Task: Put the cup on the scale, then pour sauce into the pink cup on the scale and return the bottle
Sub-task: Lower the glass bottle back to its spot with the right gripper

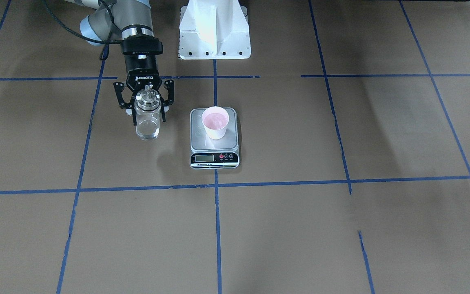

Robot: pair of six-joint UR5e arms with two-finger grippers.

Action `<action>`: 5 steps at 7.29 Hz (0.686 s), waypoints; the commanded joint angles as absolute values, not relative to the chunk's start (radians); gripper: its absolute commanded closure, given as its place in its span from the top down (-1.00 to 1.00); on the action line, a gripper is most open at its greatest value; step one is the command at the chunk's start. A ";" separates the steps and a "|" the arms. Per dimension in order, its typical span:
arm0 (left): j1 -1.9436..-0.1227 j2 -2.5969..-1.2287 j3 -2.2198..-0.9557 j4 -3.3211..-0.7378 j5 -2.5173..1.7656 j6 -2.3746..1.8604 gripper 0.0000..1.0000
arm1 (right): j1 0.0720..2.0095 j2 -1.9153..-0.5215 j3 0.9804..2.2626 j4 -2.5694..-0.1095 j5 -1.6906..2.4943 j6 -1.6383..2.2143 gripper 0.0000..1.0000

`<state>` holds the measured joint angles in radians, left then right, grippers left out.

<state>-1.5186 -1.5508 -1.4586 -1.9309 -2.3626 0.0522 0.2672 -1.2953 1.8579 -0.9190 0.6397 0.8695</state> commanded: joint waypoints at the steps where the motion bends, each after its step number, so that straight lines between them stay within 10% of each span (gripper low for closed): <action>1: -1.519 -1.551 -1.459 -1.931 -2.362 0.052 1.00 | 0.301 -1.380 1.868 -0.917 0.705 1.082 -1.00; 5: -1.519 -1.551 -1.460 -1.934 -2.356 0.052 1.00 | 0.310 -1.595 1.960 -0.916 0.746 1.342 -1.00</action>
